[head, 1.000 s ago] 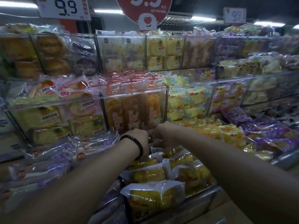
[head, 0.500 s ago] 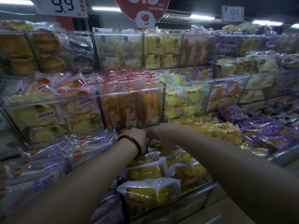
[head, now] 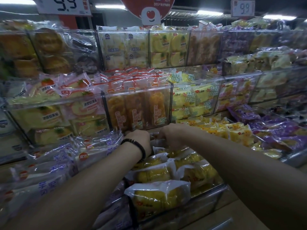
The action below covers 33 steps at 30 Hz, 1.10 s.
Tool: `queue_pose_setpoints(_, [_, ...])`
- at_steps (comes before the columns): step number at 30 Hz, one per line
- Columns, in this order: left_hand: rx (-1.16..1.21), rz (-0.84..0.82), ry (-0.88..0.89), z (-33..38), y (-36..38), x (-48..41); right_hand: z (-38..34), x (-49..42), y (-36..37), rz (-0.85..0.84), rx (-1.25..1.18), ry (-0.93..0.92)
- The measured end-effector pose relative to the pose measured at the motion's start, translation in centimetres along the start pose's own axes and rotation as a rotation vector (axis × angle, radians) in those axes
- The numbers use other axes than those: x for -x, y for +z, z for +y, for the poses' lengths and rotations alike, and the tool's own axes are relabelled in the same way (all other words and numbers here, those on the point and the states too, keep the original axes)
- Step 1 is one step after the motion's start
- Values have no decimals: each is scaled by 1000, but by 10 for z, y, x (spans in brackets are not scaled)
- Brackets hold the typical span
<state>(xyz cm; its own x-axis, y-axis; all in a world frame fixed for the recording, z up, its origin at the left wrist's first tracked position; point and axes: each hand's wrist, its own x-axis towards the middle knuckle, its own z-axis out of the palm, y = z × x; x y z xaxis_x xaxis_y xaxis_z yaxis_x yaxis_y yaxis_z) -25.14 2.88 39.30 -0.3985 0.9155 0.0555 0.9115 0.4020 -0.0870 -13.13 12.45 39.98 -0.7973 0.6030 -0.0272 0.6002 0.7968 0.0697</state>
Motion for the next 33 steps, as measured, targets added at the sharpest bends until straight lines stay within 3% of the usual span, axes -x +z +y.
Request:
queue_pose_setpoints(11, [-31,-32,35,0,-7,3,3,-3,-17,-132,62,-90])
queue_pose_setpoints(19, [-87,-203,119,1,-25,2,-1,-10,-4,-58,-90,10])
queue_pose_setpoints(27, [23,-15,213,-6,-37,31,12,26,-27,141,-263,-35])
queue_pose_setpoints(33, [144,-176,289,-16,-25,41,0,54,-19,-35,-143,-122])
